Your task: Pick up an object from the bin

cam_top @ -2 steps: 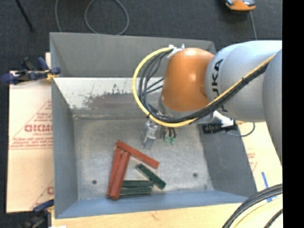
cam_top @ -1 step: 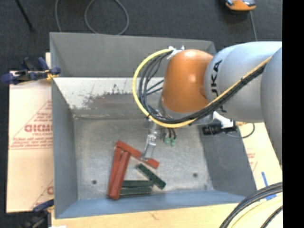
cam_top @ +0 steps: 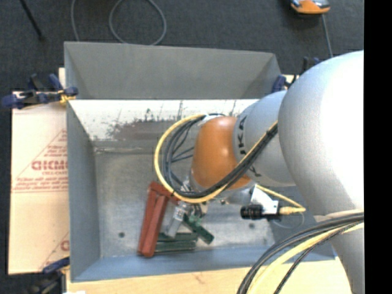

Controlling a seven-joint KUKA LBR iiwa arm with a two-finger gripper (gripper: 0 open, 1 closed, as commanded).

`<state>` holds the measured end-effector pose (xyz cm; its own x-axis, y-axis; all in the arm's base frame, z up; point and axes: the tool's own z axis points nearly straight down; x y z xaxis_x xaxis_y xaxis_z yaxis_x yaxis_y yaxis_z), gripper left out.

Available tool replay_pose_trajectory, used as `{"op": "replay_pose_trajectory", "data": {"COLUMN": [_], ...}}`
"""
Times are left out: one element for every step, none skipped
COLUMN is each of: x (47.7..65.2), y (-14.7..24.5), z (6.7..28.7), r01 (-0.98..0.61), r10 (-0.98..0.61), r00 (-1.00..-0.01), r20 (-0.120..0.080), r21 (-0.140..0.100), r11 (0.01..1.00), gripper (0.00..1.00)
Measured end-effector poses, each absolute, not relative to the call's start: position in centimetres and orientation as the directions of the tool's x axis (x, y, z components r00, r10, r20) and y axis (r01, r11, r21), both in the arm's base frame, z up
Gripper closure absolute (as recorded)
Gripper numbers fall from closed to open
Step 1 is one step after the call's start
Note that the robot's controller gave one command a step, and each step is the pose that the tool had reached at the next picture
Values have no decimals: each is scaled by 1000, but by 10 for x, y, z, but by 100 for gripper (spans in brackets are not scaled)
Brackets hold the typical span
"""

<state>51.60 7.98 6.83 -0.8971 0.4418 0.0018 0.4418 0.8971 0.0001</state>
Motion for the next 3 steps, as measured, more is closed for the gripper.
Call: {"op": "replay_pose_trajectory", "data": {"x": [519, 537, 489], "y": [79, 125, 177], "z": [71, 140, 102], "r01": [444, 439, 479], "r10": [444, 439, 479], "r00": [-896, -899, -878], "r20": [-5, -8, 4], "r21": [3, 8, -1], "r11": [896, 899, 878], "gripper": [100, 100, 100]}}
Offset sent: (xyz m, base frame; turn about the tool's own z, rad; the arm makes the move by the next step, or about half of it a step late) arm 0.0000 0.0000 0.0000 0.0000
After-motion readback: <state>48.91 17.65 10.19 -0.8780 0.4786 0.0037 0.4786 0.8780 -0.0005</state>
